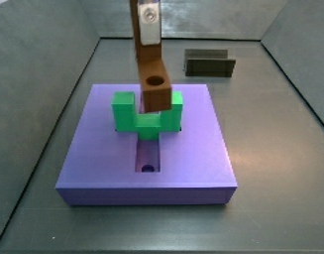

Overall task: Pick up the brown object. Move up. Move to above the board. Insert the brown object.
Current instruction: Insert the brown object.

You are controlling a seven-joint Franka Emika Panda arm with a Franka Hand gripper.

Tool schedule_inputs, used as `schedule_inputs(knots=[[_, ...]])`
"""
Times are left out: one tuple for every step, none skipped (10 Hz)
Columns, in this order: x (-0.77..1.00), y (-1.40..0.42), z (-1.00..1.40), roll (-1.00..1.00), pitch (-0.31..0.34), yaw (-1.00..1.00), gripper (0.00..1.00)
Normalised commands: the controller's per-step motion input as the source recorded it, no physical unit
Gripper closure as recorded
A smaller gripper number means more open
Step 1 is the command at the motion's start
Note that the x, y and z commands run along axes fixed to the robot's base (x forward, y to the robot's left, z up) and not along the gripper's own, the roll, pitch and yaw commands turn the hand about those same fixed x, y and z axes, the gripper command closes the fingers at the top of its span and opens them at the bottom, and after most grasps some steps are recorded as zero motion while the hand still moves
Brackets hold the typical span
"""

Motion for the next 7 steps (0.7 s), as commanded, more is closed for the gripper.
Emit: schedule_inputs(knots=[[0.04,-0.17,-0.23,0.00,-0.100,-0.93,1.00],[0.03,-0.13,-0.30,0.00,-0.111,-0.94,1.00],[0.25,0.00,-0.01,0.00,0.000,-0.22,1.00],[0.00,0.00,-0.05,0.05,0.000,0.00,1.00],[-0.03,-0.08,-0.23,0.16,0.000,0.00,1.00],[0.00,-0.17,-0.32,0.22,0.000,0.00,1.00],[0.00,-0.20,-0.41,0.24,-0.049,0.00,1.00]])
